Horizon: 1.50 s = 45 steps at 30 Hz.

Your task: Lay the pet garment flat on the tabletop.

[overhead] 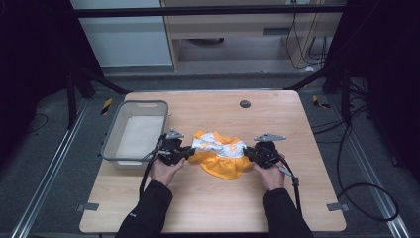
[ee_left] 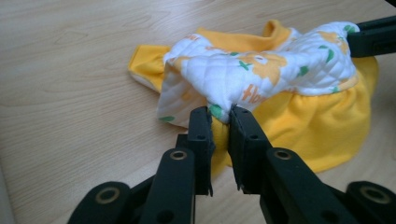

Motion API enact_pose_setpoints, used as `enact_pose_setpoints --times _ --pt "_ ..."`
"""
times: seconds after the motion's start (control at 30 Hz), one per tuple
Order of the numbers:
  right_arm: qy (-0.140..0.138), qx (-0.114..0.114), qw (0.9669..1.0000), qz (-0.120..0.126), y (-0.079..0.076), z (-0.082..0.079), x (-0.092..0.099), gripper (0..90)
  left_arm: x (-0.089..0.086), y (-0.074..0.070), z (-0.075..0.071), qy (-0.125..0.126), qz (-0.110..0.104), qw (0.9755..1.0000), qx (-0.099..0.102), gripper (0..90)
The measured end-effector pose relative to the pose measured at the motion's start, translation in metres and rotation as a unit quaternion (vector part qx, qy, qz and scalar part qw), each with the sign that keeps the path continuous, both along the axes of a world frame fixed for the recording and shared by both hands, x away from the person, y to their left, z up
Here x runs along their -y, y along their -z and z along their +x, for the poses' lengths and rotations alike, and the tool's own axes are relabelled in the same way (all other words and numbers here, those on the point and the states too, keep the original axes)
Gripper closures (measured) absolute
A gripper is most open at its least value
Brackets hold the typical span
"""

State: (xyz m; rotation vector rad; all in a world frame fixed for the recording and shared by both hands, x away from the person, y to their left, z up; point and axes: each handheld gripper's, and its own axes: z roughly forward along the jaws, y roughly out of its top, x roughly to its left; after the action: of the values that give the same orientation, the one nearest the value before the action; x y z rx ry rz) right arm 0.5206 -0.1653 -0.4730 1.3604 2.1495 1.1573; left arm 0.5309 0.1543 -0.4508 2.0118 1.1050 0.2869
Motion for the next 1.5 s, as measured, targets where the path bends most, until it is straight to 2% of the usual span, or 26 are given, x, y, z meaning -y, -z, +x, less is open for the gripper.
enact_pose_setpoints --times 0.07,0.1,0.13,0.17,0.2,0.23,0.27,0.3,0.33,0.43,0.47,0.5,0.57,0.67,0.73,0.8,0.83,0.9,0.97,1.07,1.17,1.23,1.3,1.37,1.43,1.5 --pt "0.005 0.004 0.9999 -0.008 0.006 0.003 -0.002 77.2 -0.001 0.005 0.001 -0.006 0.001 1.0000 0.001 73.9" --pt "0.005 0.004 0.9999 -0.008 0.006 0.003 -0.002 77.2 -0.001 0.005 0.001 -0.006 0.001 1.0000 0.001 67.5" --pt "0.004 0.017 0.9996 -0.021 0.006 0.001 -0.003 72.8 -0.004 0.004 -0.001 -0.011 0.010 0.9998 0.015 61.9" --pt "0.004 0.017 0.9996 -0.021 0.006 0.001 -0.003 72.8 -0.004 0.004 -0.001 -0.011 0.010 0.9998 0.015 56.6" --pt "-0.003 0.035 0.9990 -0.027 0.000 -0.003 -0.001 69.6 -0.008 0.001 -0.006 -0.013 0.008 0.9993 0.035 50.5" --pt "-0.003 0.035 0.9990 -0.027 0.000 -0.003 -0.001 69.6 -0.008 0.001 -0.006 -0.013 0.008 0.9993 0.035 45.9" --pt "-0.007 0.049 0.9986 -0.018 -0.009 -0.009 0.004 66.8 -0.016 -0.006 -0.012 -0.013 0.006 0.9984 0.056 43.4" --pt "-0.007 0.049 0.9986 -0.018 -0.009 -0.009 0.004 66.8 -0.016 -0.006 -0.012 -0.013 0.006 0.9984 0.056 41.6" --pt "-0.012 0.061 0.9980 -0.015 -0.018 -0.016 0.011 65.2 -0.023 -0.011 -0.019 -0.007 0.008 0.9978 0.066 39.8" --pt "-0.017 0.070 0.9973 -0.016 -0.024 -0.023 0.019 62.8 -0.029 -0.012 -0.025 -0.003 0.016 0.9974 0.070 38.3" --pt "-0.026 0.079 0.9963 -0.021 -0.027 -0.031 0.027 60.8 -0.031 -0.012 -0.028 0.002 0.020 0.9974 0.070 37.5" --pt "-0.026 0.079 0.9963 -0.021 -0.027 -0.031 0.027 60.8 -0.032 -0.010 -0.031 0.005 0.023 0.9972 0.070 37.5" --pt "-0.037 0.075 0.9962 -0.026 -0.024 -0.043 0.038 58.2 -0.034 -0.004 -0.039 0.009 0.032 0.9971 0.068 37.2" --pt "-0.042 0.072 0.9960 -0.031 -0.017 -0.049 0.043 57.6 -0.033 0.002 -0.042 0.012 0.041 0.9968 0.067 37.3" --pt "-0.045 0.064 0.9965 -0.031 -0.009 -0.053 0.046 58.1 -0.031 0.010 -0.042 0.012 0.049 0.9970 0.058 37.9" --pt "-0.049 0.050 0.9969 -0.035 0.000 -0.054 0.047 59.2 -0.027 0.016 -0.040 0.021 0.078 0.9955 0.050 39.0" --pt "-0.051 0.046 0.9970 -0.037 0.004 -0.053 0.047 59.4 -0.026 0.017 -0.040 0.020 0.080 0.9954 0.050 40.2" --pt "-0.056 0.039 0.9969 -0.038 0.010 -0.049 0.045 59.5 -0.023 0.021 -0.039 0.020 0.075 0.9957 0.051 44.9" --pt "-0.055 0.033 0.9973 -0.034 0.011 -0.048 0.043 59.4 -0.020 0.024 -0.039 0.020 0.082 0.9951 0.052 46.5" --pt "-0.063 0.026 0.9968 -0.042 0.018 -0.043 0.038 59.1 -0.018 0.030 -0.037 0.022 0.089 0.9949 0.042 49.9" --pt "-0.068 0.020 0.9961 -0.052 0.023 -0.038 0.034 59.1 -0.016 0.036 -0.034 0.021 0.085 0.9956 0.031 53.1" --pt "-0.072 0.016 0.9957 -0.057 0.025 -0.035 0.031 60.0 -0.014 0.037 -0.033 0.023 0.090 0.9952 0.033 57.4" --pt "-0.075 0.017 0.9949 -0.065 0.026 -0.033 0.028 61.8 -0.013 0.037 -0.033 0.024 0.088 0.9951 0.038 60.7" --pt "-0.076 0.018 0.9943 -0.072 0.026 -0.033 0.026 67.3 -0.010 0.037 -0.031 0.025 0.086 0.9949 0.047 62.6" --pt "-0.076 0.016 0.9942 -0.075 0.025 -0.033 0.026 71.4 -0.009 0.037 -0.030 0.026 0.086 0.9948 0.049 63.9" --pt "-0.074 0.016 0.9942 -0.076 0.025 -0.033 0.026 73.5 -0.007 0.037 -0.027 0.032 0.076 0.9955 0.048 66.1"
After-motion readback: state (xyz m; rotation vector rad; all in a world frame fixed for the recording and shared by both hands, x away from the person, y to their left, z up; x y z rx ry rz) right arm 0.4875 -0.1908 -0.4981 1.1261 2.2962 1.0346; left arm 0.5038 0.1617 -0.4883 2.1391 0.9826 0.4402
